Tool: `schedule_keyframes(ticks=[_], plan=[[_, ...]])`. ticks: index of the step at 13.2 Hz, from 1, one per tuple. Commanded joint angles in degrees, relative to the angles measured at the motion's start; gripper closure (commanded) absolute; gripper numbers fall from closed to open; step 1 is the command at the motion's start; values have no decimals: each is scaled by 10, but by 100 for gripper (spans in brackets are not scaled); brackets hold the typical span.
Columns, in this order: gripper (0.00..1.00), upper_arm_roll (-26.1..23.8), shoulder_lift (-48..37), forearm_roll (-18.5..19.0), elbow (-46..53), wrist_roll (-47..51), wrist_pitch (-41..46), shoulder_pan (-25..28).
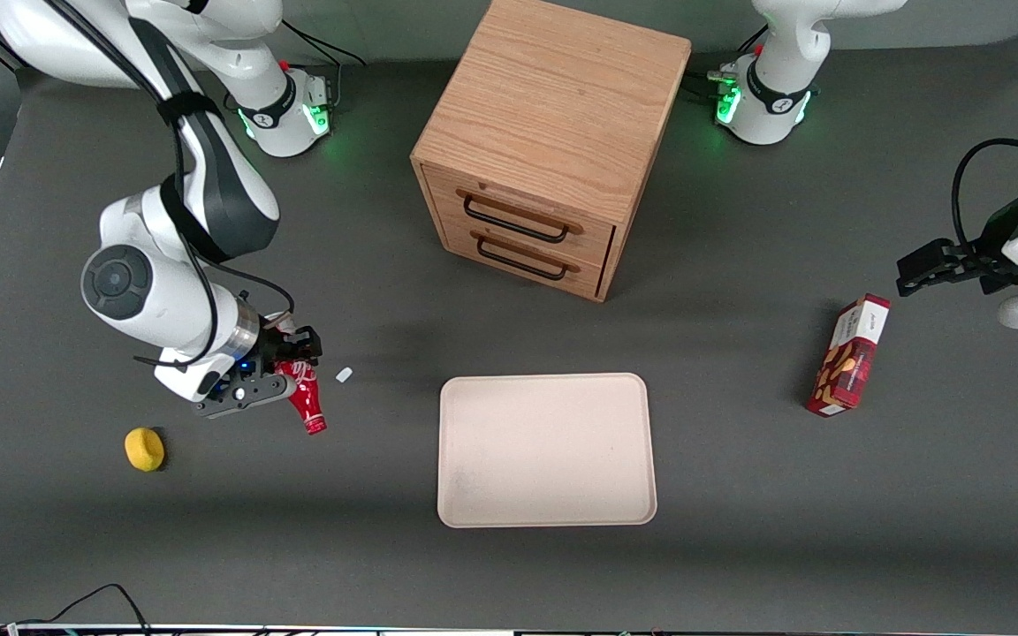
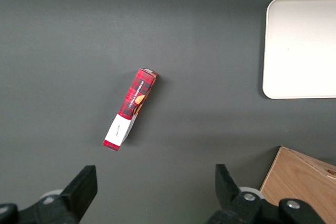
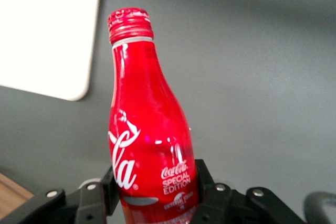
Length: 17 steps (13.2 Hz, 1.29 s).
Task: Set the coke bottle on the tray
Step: 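Lift the bottle upright and carry it toward the white tray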
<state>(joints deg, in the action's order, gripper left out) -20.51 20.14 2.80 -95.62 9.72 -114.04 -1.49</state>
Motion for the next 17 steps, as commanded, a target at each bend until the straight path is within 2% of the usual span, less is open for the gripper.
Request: schedule_keyframes(ticks=[1, 3, 6, 9, 15, 17], plan=[[100, -44, 60, -2, 110, 130, 42, 10], [100, -79, 116, 4, 161, 243, 41, 19], [100, -91, 195, 32, 199, 331, 21, 46], [100, -101, 237, 57, 198, 362, -42, 58], [100, -102, 316, 149, 199, 389, -153, 78], [100, -101, 329, 154, 203, 389, -165, 80]])
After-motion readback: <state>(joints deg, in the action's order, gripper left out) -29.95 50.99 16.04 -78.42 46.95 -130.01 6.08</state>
